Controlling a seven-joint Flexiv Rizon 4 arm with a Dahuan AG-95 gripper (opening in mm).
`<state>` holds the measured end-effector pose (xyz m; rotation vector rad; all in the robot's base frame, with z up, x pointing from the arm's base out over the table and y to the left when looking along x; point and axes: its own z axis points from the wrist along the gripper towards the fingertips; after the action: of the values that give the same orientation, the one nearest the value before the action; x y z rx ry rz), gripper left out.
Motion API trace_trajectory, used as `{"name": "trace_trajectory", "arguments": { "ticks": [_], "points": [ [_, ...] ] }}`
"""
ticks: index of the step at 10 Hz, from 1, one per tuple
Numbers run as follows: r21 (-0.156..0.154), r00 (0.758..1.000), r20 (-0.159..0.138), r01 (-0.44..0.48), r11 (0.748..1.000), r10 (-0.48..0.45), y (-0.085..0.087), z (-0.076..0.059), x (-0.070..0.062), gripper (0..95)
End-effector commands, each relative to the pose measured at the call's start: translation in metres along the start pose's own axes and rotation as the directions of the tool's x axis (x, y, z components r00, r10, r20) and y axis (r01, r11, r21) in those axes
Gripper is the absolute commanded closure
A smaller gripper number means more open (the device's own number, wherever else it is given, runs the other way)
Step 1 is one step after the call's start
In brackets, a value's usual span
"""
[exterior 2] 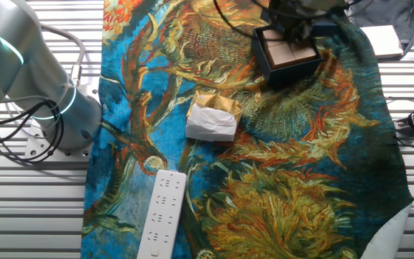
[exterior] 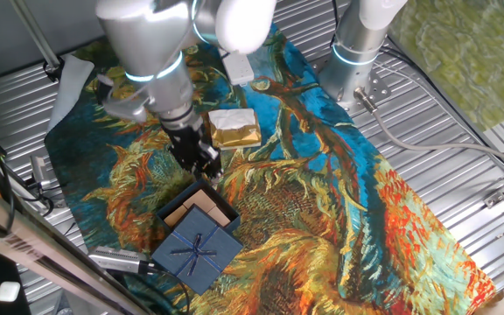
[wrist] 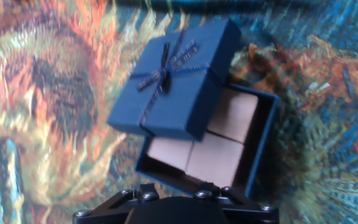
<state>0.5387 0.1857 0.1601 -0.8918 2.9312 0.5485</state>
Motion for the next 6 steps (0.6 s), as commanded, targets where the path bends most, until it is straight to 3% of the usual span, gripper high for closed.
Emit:
{"name": "trace_trajectory", "arguments": {
  "ticks": [1,6],
  "points": [
    [0.002,0.999,0.009,-0.043,0.999,0.043,0.009,0.007,-0.012,57.0],
    [0.020,0.996,0.007,-0.092,0.996,0.092,0.029,0.016,-0.034,57.0]
  ]
}}
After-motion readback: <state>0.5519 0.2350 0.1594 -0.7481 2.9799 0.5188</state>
